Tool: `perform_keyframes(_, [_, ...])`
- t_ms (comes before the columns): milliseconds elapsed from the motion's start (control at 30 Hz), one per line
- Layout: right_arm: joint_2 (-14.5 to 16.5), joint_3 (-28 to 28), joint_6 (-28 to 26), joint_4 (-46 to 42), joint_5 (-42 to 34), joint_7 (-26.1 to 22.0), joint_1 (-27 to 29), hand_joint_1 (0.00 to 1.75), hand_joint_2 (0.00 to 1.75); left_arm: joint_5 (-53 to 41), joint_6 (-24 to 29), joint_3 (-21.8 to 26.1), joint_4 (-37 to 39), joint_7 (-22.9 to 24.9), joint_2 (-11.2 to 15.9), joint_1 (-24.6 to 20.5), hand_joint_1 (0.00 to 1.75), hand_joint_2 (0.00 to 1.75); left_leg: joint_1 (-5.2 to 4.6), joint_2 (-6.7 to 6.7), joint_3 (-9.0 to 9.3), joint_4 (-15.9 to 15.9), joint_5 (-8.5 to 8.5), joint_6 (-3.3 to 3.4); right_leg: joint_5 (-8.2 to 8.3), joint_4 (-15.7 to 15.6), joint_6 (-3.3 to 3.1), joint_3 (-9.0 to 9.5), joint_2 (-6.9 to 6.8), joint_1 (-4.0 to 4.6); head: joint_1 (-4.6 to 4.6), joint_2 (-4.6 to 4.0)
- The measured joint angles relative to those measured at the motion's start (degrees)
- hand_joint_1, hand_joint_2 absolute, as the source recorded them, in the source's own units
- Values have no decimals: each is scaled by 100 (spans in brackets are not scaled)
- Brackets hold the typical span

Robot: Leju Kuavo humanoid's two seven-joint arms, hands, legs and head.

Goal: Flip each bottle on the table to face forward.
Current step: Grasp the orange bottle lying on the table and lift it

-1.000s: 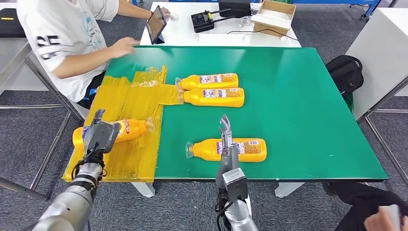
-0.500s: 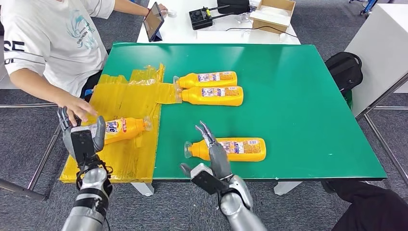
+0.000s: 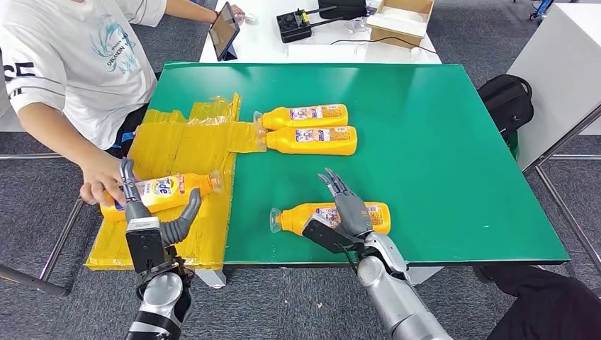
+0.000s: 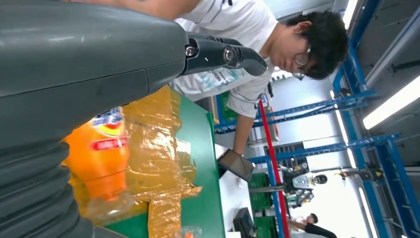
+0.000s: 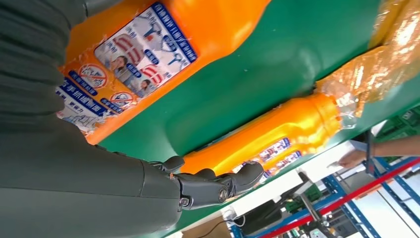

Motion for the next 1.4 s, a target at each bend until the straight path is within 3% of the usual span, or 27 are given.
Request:
perform_keyframes(333, [-107, -24, 183, 319, 224, 155, -160, 0, 175, 104, -148, -134, -99, 2, -12, 55, 0, 175, -1, 0, -2, 0, 0, 0, 0, -1, 0, -1, 0, -1, 1, 0])
perform_keyframes(833, [-339, -19, 782, 775, 90, 4, -514, 0, 175, 346, -654, -150, -209, 4, -119, 84, 0, 175, -1, -2, 1, 0, 0, 1, 0, -3, 0, 2, -1, -1, -1, 0])
perform_keyframes(1400, [-1149, 127, 1495, 1014, 304, 129, -1010, 0, 175, 332, -880, -126, 301, 7, -257, 14, 0, 175, -3, -4, 2, 2, 3, 4, 7, -3, 9, 6, -1, -3, -2, 0])
